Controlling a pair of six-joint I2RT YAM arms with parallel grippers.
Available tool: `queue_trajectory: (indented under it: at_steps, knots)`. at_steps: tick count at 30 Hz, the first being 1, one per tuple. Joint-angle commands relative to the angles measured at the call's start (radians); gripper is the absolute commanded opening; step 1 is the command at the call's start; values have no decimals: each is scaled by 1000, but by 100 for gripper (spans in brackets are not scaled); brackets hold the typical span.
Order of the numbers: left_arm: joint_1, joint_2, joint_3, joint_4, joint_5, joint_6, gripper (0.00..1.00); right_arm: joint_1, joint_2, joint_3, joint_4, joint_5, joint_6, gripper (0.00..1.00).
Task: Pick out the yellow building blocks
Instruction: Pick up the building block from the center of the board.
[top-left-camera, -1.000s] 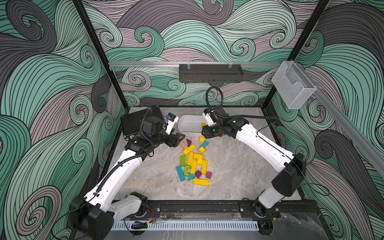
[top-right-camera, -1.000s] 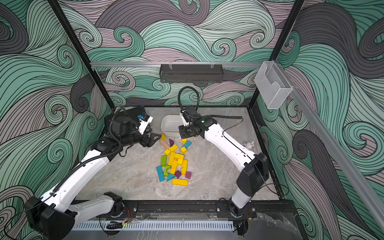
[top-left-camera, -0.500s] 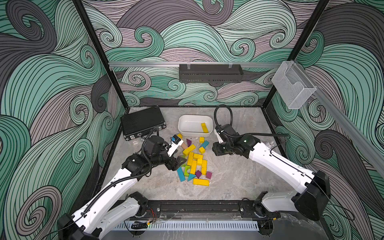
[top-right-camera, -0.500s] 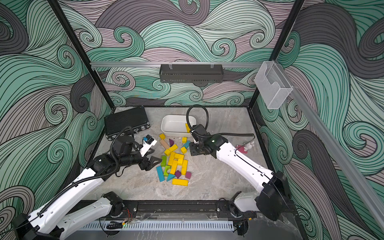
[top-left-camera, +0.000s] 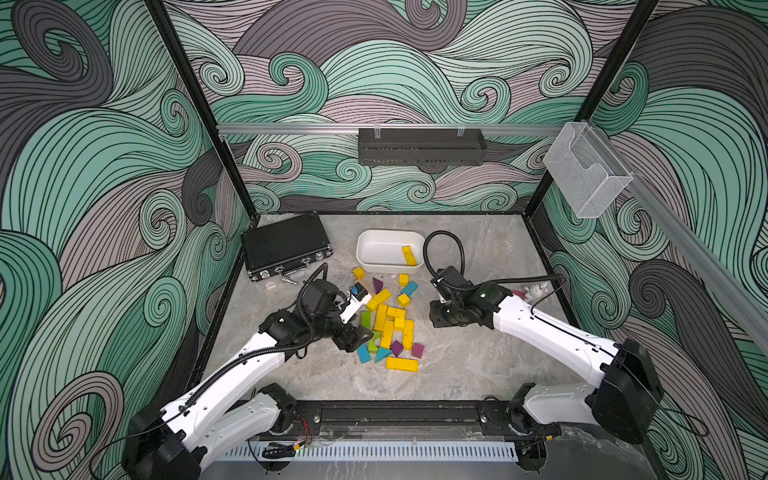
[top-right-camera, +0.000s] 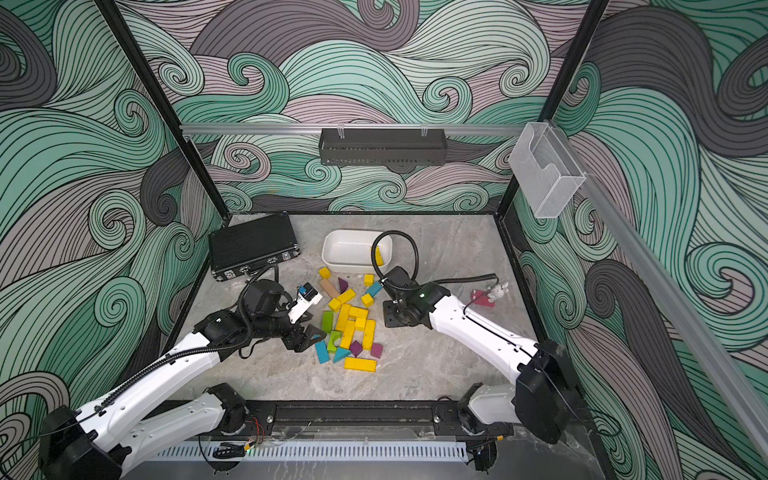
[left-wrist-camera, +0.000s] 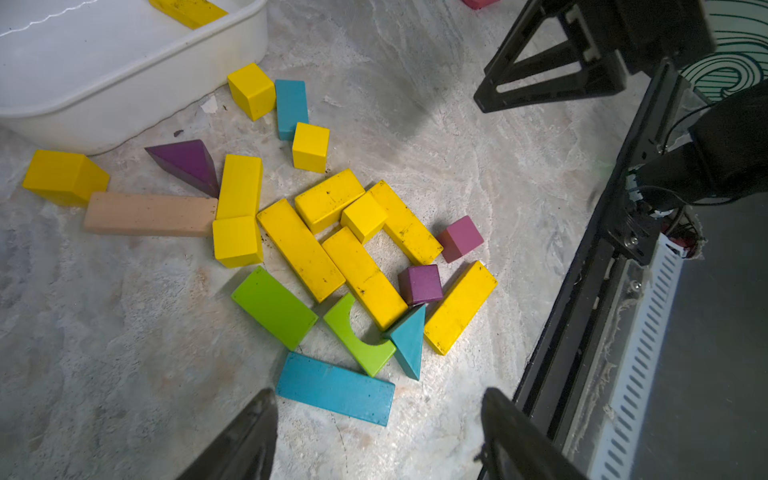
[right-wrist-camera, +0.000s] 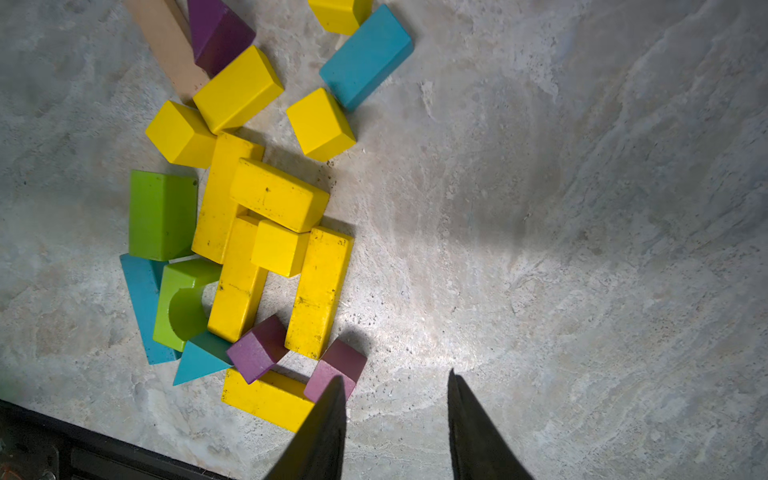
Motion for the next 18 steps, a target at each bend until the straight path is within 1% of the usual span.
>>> queue_trajectory:
  at_steps: [1, 9, 18]
  knots:
    - [-8, 9, -4, 12, -24, 9, 76, 13, 24, -25, 44, 2, 55, 40]
    - [-8, 34, 1, -4, -72, 23, 78, 59, 124, -7, 87, -28, 85, 40]
    - [-8, 31, 2, -5, -89, 23, 79, 132, 266, 35, 153, -18, 129, 44]
